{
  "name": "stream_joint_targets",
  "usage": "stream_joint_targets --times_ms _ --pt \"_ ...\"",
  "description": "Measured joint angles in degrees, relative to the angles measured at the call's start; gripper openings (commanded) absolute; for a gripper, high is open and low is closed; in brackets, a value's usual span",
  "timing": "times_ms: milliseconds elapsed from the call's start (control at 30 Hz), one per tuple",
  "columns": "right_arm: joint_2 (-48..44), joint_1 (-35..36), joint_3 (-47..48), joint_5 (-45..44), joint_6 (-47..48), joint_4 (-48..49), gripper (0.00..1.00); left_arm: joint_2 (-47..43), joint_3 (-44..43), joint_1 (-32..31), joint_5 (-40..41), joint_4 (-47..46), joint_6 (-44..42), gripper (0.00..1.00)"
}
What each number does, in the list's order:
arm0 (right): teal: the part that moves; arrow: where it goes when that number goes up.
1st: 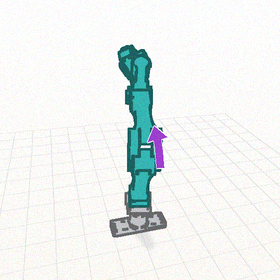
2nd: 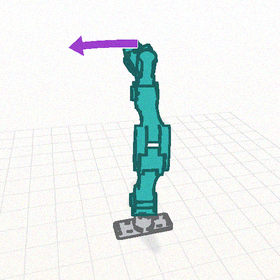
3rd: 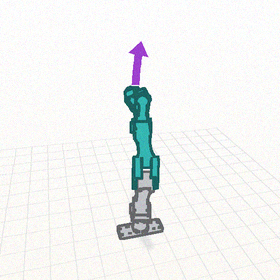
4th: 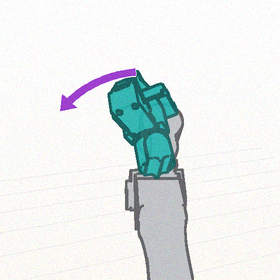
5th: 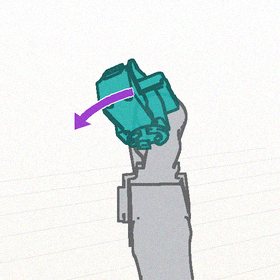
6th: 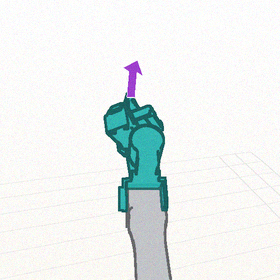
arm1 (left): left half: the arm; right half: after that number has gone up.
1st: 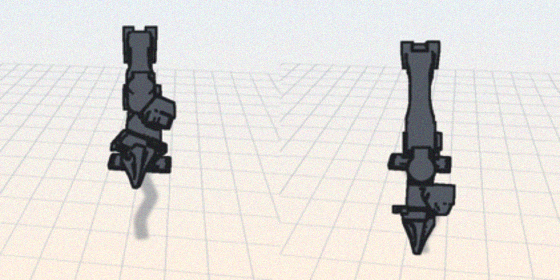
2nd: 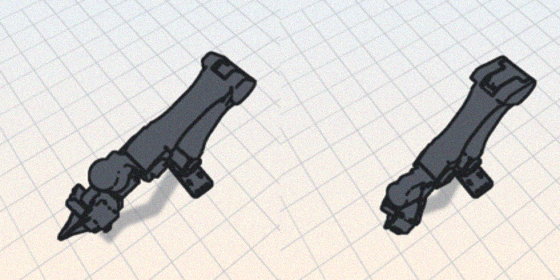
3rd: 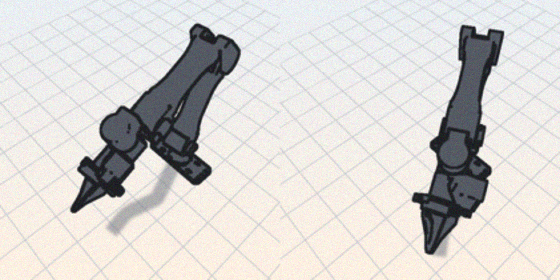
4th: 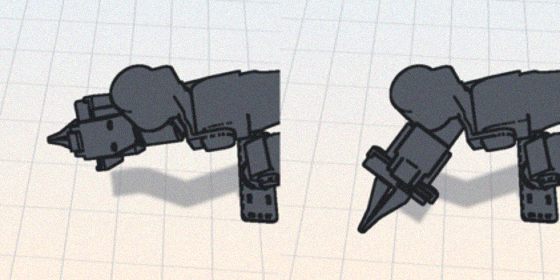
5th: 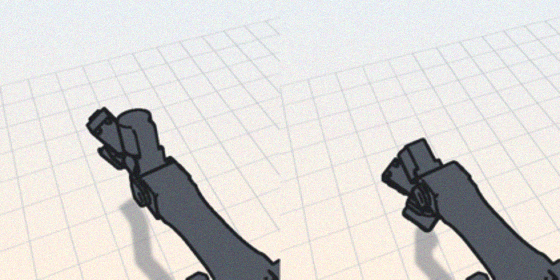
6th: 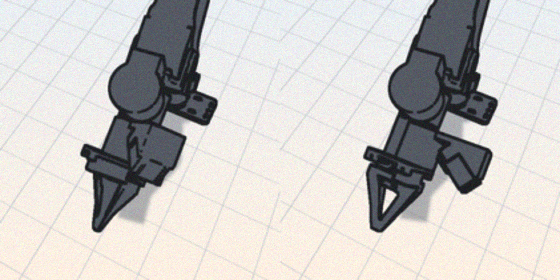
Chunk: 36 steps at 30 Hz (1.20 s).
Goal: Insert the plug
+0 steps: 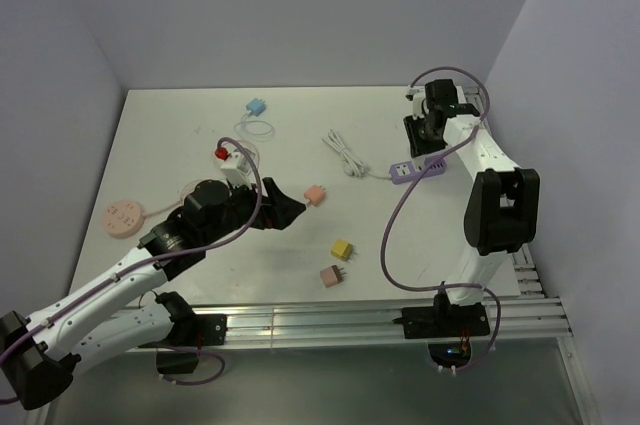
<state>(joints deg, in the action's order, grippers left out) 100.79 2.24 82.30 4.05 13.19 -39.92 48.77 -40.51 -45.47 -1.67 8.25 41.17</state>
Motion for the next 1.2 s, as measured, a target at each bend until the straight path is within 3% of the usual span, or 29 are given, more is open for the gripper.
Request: stream_joint_targets --times_ms 467,1200 --pt "1.64 -4.22 -1.64 2.93 4.68 -0.31 0.00 4.72 -1.33 -0.26 -0.04 1.03 -0.46 0.97" --pt "6.19 -4.85 0.07 6.19 6.08 0.02 0.00 6.21 -1.33 0.79 -1.53 -0.35 -0.02 0.97"
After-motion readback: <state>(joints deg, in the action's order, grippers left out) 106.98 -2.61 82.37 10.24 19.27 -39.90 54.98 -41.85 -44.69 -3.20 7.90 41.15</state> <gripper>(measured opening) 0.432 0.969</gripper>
